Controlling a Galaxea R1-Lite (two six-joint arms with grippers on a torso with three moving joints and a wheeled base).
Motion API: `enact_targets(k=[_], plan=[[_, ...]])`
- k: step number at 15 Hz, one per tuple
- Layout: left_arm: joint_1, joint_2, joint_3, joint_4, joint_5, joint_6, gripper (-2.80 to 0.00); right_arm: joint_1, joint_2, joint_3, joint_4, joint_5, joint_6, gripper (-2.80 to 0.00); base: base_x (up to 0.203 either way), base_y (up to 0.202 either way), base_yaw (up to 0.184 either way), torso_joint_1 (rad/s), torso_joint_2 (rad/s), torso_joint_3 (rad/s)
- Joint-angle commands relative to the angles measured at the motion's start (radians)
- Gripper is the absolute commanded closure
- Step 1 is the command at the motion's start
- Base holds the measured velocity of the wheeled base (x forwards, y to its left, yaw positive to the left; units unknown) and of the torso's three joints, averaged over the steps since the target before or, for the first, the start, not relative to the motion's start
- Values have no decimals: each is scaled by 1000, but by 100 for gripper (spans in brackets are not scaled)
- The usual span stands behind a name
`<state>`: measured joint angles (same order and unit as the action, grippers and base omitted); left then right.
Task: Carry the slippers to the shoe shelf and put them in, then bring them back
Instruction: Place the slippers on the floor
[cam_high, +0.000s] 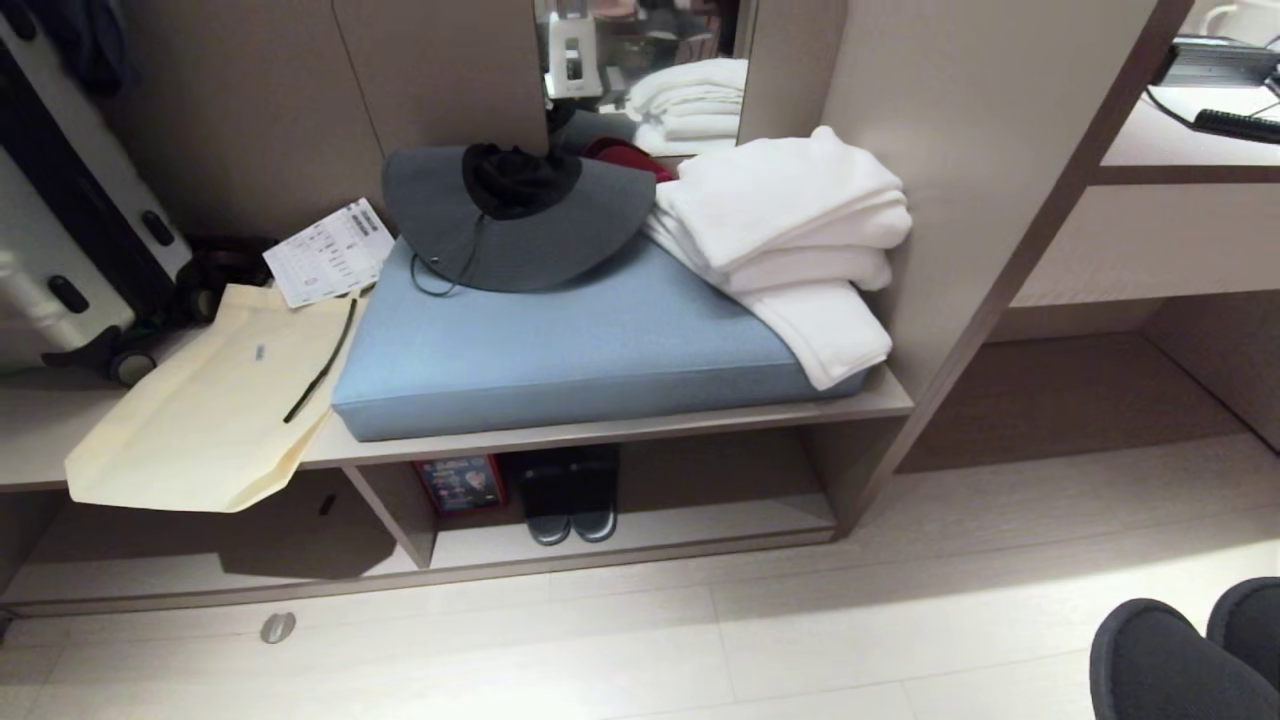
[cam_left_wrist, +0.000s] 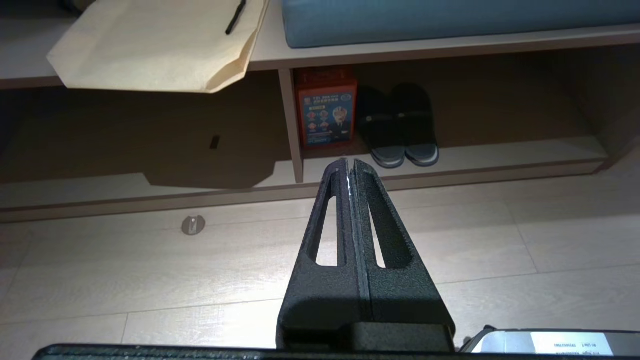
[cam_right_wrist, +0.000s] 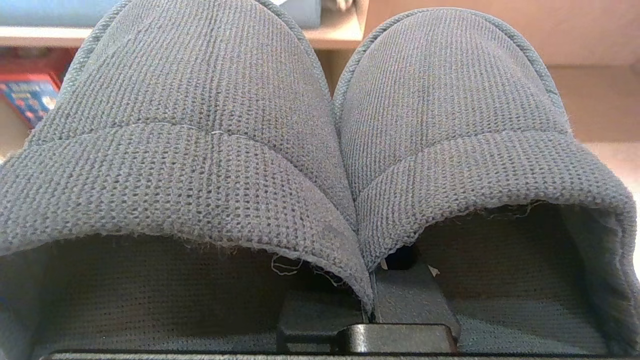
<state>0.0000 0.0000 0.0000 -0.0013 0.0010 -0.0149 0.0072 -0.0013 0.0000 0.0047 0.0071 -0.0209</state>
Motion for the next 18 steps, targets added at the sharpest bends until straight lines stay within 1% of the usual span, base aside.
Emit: enact_targets(k=[1,18], plan=[[0,2,0,0,1,0,0,0,0,0,0,1,-1,0,0,0,0,2,7,207],[0,0,0,0,1,0,0,0,0,0,0,1,-1,0,0,0,0,1,2,205]])
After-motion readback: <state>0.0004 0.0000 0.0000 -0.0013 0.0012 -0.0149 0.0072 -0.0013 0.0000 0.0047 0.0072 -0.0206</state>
